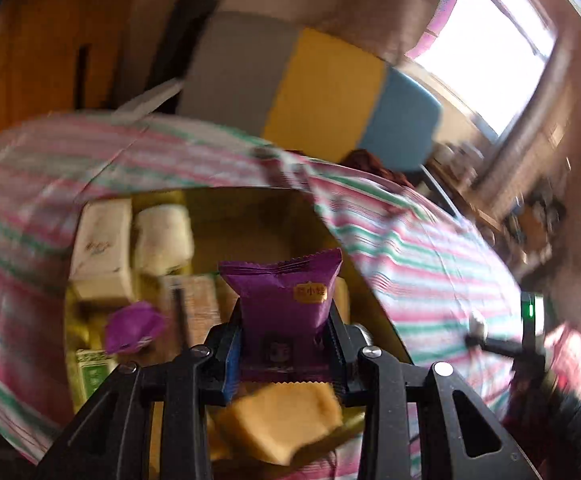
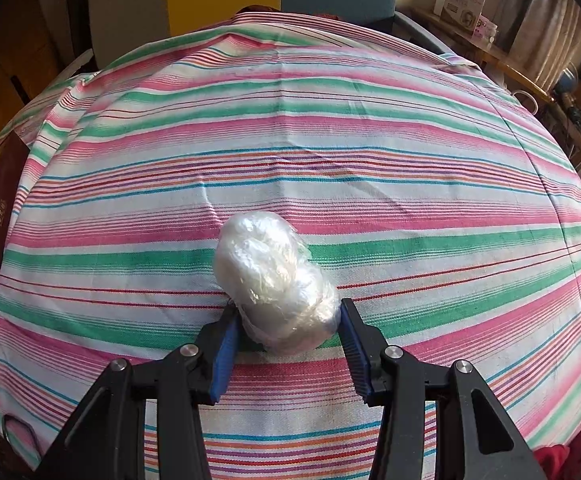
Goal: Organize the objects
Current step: 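Lower the purple packet into the gold tray and open the left tool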
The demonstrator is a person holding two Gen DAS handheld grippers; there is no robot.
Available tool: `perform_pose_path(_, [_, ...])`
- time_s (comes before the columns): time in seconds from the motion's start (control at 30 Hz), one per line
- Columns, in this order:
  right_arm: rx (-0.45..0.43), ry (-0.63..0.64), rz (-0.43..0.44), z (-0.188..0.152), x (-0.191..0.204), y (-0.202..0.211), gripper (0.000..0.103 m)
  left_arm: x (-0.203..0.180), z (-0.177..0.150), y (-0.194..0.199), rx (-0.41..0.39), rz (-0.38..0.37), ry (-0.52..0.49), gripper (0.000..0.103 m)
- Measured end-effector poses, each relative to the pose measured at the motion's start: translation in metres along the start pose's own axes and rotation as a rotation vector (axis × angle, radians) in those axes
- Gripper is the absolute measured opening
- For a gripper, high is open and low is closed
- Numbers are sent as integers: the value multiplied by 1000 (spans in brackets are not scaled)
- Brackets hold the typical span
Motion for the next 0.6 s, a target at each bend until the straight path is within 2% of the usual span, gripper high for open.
perform_pose_path(0.1, [1, 1, -1, -2, 0, 2, 49, 20, 11, -8, 10, -1, 63, 35])
perform_pose_path(0.27, [3, 7, -3, 0, 0, 2, 49, 24, 21, -39, 54, 10, 77, 35])
perform_pose_path(0.37, [3, 10, -4, -1, 0, 3, 49, 22, 26, -62, 84, 38, 67, 35])
perform_pose_path(0.47, [4, 11, -4, -2, 0, 4, 49, 22, 24, -84, 136, 98, 54, 36])
perform_pose_path(0.53, [4, 12, -6, -2, 1, 4, 49, 20, 20, -94, 168, 143, 30, 39])
perform_pose_path(0.6, [5, 14, -9, -1, 1, 4, 49, 18, 16, -96, 172, 167, 5, 48])
Point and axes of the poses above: each gripper's, at about its wrist camera, not at the fingertips, and y roughly against the way its jaws point, x to its left, z to its top, the point moved 3 cm from there along -y, roughly the way its jaws point, and after that the axes turned 7 degrees about x, right-handed, at the moved point
